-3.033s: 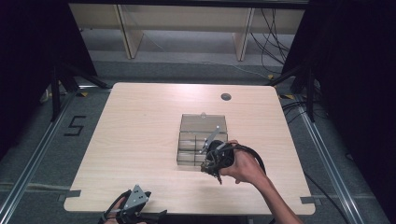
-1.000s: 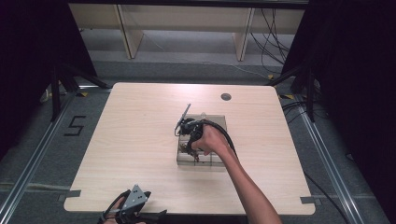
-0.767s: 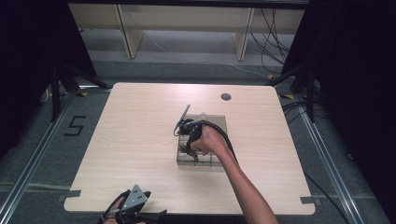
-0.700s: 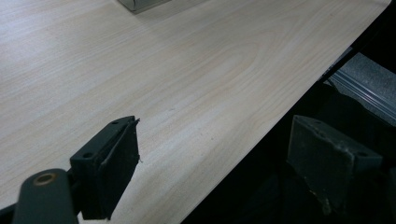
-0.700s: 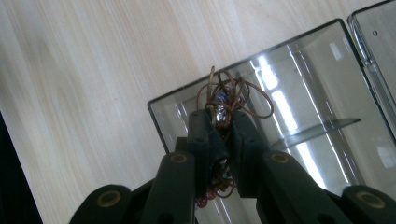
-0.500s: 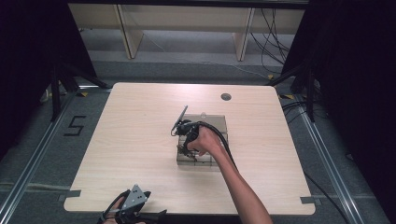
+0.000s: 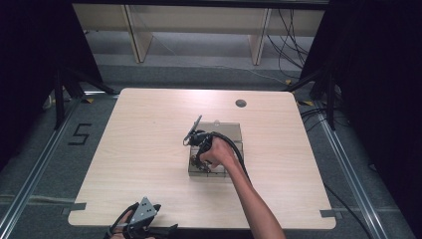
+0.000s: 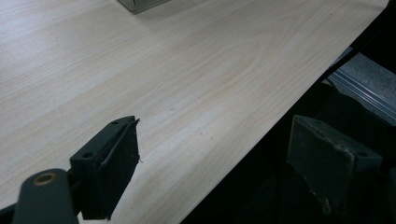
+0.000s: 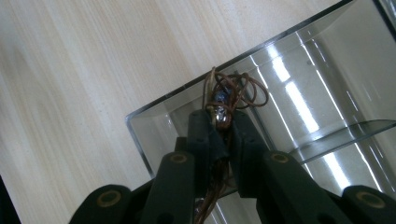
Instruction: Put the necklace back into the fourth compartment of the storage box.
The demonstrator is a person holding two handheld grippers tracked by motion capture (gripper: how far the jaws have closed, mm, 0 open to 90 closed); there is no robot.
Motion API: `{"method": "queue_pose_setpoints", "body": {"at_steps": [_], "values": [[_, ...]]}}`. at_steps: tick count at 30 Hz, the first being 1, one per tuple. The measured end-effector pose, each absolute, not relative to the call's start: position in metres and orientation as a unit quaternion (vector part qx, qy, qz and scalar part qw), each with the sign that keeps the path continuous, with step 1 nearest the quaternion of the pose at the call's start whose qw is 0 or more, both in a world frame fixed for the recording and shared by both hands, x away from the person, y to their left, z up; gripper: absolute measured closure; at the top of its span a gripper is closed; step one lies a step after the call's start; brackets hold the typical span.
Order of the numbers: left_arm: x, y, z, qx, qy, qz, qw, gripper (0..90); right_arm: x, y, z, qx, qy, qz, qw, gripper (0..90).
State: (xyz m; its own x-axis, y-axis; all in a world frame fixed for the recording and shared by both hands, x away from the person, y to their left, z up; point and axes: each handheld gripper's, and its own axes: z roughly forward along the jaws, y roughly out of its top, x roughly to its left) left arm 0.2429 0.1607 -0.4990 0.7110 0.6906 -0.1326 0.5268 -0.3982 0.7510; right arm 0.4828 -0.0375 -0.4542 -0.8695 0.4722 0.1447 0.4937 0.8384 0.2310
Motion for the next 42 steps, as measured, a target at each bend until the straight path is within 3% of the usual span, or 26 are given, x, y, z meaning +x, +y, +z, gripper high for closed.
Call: {"method": "queue_pose_setpoints", "body": {"at_steps": [7, 11, 35, 42], "values": [[0.243, 0.16, -0.5, 0.828, 0.367, 0.106, 0.41, 16.0, 0.483, -0.039, -0.462, -0.263, -0.955, -0.129, 0.05, 79.5], [0.243, 0.16, -0.5, 0.827, 0.37, 0.107, 0.41, 16.0, 0.482, -0.039, -0.462, -0.276, -0.951, -0.133, 0.051, 74.7], [0.242, 0.159, -0.501, 0.823, 0.382, 0.095, 0.409, 16.0, 0.469, -0.088, -0.412, -0.286, -0.936, -0.204, 0.01, 63.0], [0.242, 0.159, -0.502, 0.821, 0.381, 0.1, 0.414, 16.0, 0.458, -0.098, -0.405, -0.286, -0.931, -0.225, 0.005, 54.8]]}}
